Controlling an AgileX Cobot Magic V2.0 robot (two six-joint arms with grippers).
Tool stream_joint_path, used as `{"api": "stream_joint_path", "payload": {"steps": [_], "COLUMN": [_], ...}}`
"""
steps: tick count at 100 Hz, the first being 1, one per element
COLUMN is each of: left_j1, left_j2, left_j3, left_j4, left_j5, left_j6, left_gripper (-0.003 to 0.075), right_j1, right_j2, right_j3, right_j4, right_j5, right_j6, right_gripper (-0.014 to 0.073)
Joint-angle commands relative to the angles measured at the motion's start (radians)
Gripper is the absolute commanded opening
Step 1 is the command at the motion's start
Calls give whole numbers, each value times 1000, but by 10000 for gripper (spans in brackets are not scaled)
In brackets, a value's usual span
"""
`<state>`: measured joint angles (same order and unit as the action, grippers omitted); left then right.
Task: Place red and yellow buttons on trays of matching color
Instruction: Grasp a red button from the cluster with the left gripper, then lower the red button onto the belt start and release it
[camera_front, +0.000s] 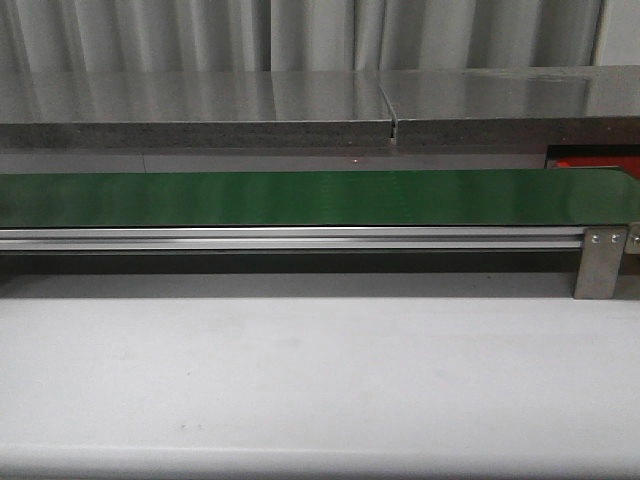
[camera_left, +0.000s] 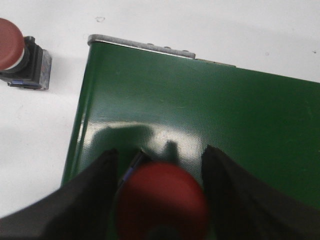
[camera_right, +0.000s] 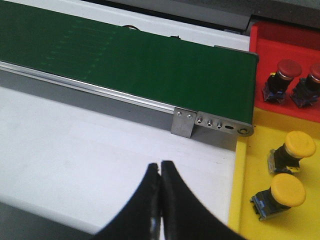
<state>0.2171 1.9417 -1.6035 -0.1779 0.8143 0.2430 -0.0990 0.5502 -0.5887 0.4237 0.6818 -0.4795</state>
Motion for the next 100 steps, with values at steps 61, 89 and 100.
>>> {"api": "stream_joint_path", "payload": {"steps": [61,89,100], "left_j1": [46,214,259], "left_j2": [-180,-157,-122], "left_j3": [-104,-106,-102], "left_j4": [-20,-28,-30], "left_j5": [27,64,67], "left_j6": [-32,-34,-34], "left_gripper": [611,611,611], "right_j1": [1,1,1], "right_j2": [1,1,1], "right_j3": [-25,-25,-25], "right_j4": [20,20,20], "right_j5": [-55,-55,-55], "right_j6": [-9,-9,-9], "right_gripper": [-117,-117,-117]}}
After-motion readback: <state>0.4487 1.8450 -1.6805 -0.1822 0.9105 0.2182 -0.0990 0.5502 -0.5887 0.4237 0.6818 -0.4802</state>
